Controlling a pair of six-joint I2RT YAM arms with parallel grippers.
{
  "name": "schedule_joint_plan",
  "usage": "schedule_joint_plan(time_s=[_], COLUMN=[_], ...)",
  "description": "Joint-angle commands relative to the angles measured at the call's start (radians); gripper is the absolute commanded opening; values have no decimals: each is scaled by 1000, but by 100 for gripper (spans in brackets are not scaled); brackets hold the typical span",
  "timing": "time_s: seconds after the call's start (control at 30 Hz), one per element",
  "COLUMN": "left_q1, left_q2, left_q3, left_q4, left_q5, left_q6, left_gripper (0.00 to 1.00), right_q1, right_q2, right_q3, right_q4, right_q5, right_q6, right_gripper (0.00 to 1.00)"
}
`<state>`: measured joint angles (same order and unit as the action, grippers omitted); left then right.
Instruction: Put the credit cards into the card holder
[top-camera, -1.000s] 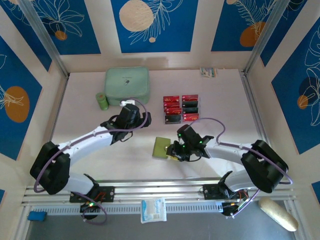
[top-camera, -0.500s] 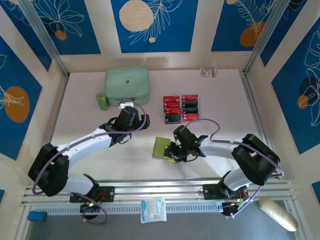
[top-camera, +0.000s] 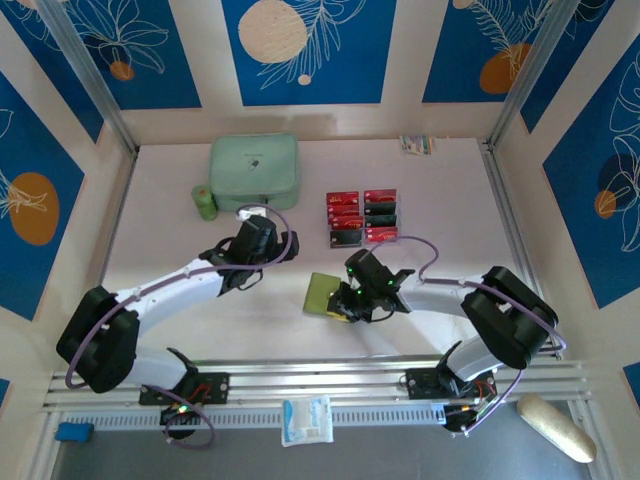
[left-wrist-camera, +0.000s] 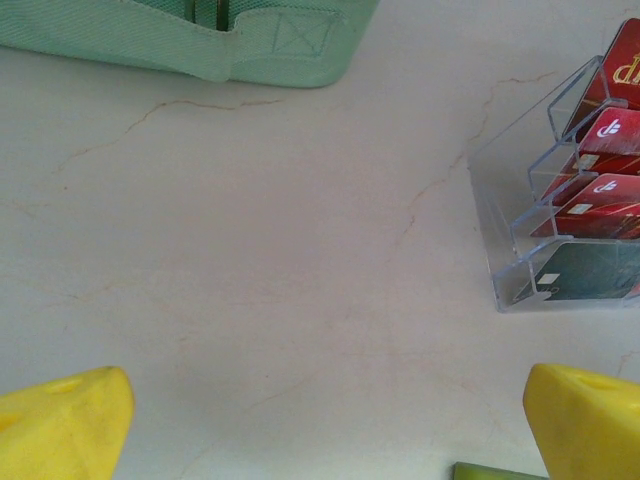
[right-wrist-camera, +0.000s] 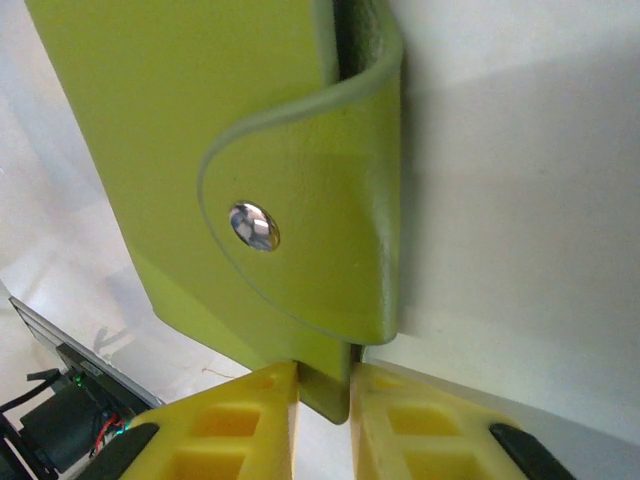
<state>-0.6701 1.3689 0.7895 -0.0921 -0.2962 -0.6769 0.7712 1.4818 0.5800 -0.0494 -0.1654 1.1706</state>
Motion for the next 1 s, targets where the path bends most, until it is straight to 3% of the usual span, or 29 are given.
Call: schedule_joint_plan(time_s=[0.0, 0.17, 0.4, 0.6, 0.97], left_q1=[3, 4, 13, 75, 181], left_q2=[-12, -17, -18, -24, -17], left_q3=[-19, -35, -19, 24, -14], left_q4=[14, 20, -1, 2, 265], left_q5=[-3, -7, 13, 207, 532], left_q6=[-16, -16, -9, -74, -325], left_gripper=[100, 100, 100, 100, 100], right_q1=[-9, -30, -92, -137, -190], right_q2=[11, 14, -27, -122, -184], right_q3=[27, 37, 12, 37, 149], right_q4=[16, 25, 114, 121, 133], right_q5=[-14, -36, -136, -214, -343], right_q6=[8, 0, -24, -89, -110], right_gripper=[17, 0, 0, 0, 0])
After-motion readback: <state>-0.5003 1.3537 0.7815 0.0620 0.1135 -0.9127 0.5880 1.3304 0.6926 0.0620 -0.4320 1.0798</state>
